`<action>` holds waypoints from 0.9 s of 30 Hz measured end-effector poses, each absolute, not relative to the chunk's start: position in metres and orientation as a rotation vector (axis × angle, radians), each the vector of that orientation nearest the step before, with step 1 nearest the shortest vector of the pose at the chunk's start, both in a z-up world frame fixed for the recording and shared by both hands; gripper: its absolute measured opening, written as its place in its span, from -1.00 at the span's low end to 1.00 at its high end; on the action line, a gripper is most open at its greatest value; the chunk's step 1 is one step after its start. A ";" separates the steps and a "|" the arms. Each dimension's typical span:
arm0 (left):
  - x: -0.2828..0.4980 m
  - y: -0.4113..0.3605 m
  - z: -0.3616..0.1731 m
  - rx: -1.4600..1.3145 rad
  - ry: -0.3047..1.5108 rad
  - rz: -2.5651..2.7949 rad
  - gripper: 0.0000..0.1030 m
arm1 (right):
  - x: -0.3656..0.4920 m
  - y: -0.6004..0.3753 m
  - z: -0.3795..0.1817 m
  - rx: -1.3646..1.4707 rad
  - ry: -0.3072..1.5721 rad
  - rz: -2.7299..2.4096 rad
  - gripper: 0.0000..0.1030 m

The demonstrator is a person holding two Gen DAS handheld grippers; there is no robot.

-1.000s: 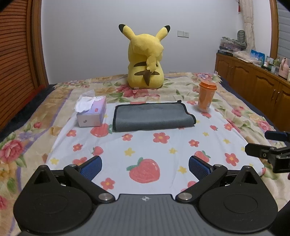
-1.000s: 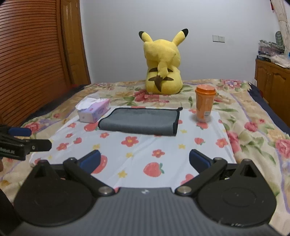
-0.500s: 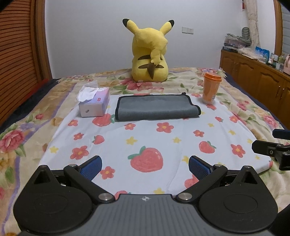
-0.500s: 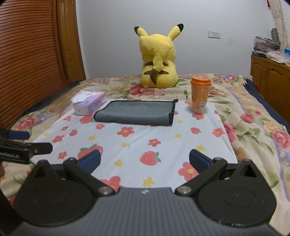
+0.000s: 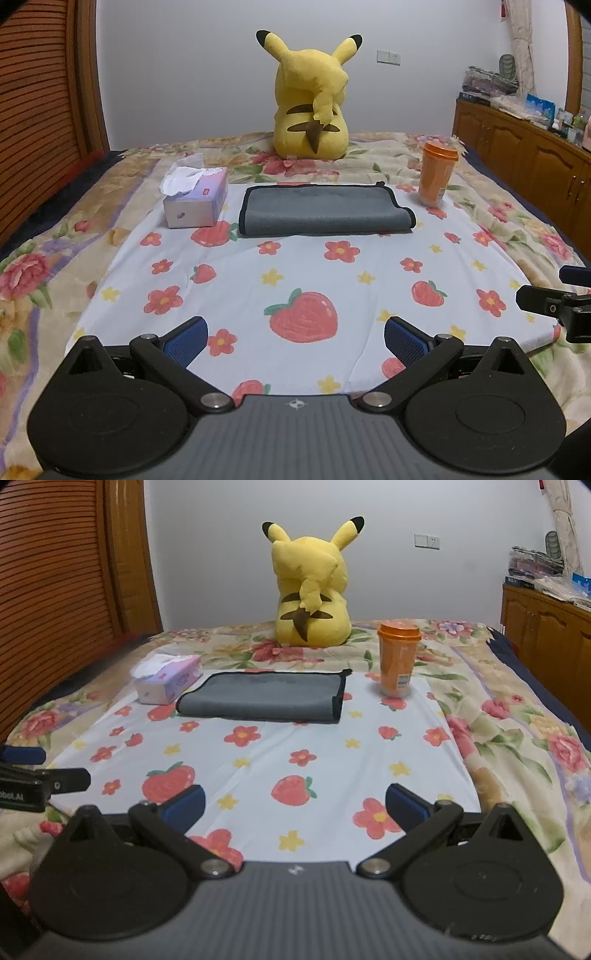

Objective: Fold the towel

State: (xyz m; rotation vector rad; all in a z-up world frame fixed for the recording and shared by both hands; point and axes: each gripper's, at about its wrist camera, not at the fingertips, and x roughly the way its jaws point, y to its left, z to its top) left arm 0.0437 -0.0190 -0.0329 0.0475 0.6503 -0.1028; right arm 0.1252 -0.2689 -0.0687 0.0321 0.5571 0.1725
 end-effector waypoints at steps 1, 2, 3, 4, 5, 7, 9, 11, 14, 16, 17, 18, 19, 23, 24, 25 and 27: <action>0.044 -0.019 -0.033 0.047 0.652 -0.103 1.00 | 0.125 -0.269 -0.069 0.031 0.557 0.172 1.00; 0.044 -0.019 -0.034 0.047 0.655 -0.103 1.00 | 0.125 -0.269 -0.069 0.031 0.558 0.173 1.00; 0.045 -0.019 -0.034 0.047 0.657 -0.103 1.00 | 0.125 -0.269 -0.069 0.030 0.558 0.173 1.00; 0.045 -0.018 -0.035 0.046 0.659 -0.102 1.00 | 0.125 -0.269 -0.069 0.029 0.558 0.172 1.00; 0.045 -0.018 -0.035 0.046 0.659 -0.102 1.00 | 0.126 -0.269 -0.069 0.028 0.558 0.172 1.00; 0.044 -0.018 -0.035 0.046 0.653 -0.101 1.00 | 0.126 -0.269 -0.069 0.027 0.557 0.171 1.00; 0.043 -0.018 -0.033 0.049 0.637 -0.095 1.00 | 0.125 -0.270 -0.069 0.027 0.550 0.170 1.00; 0.040 -0.018 -0.030 0.059 0.608 -0.082 1.00 | 0.124 -0.271 -0.068 0.031 0.540 0.170 1.00; 0.038 -0.017 -0.026 0.066 0.577 -0.071 1.00 | 0.122 -0.272 -0.066 0.035 0.514 0.169 1.00; 0.037 -0.017 -0.025 0.065 0.565 -0.070 1.00 | 0.120 -0.273 -0.063 0.035 0.491 0.171 1.00; 0.036 -0.017 -0.024 0.068 0.557 -0.069 1.00 | 0.119 -0.272 -0.062 0.032 0.482 0.170 1.00; 0.035 -0.017 -0.023 0.070 0.550 -0.069 1.00 | 0.118 -0.272 -0.062 0.028 0.473 0.169 1.00; 0.034 -0.018 -0.022 0.072 0.541 -0.069 1.00 | 0.117 -0.272 -0.061 0.024 0.465 0.168 1.00; 0.030 -0.019 -0.018 0.077 0.509 -0.071 1.00 | 0.115 -0.271 -0.059 0.016 0.444 0.164 1.00; 0.030 -0.019 -0.017 0.078 0.502 -0.072 1.00 | 0.115 -0.272 -0.059 0.016 0.441 0.162 1.00; 0.029 -0.019 -0.017 0.078 0.495 -0.072 1.00 | 0.115 -0.272 -0.058 0.017 0.437 0.160 1.00; 0.028 -0.019 -0.015 0.079 0.483 -0.073 1.00 | 0.114 -0.273 -0.058 0.019 0.431 0.156 1.00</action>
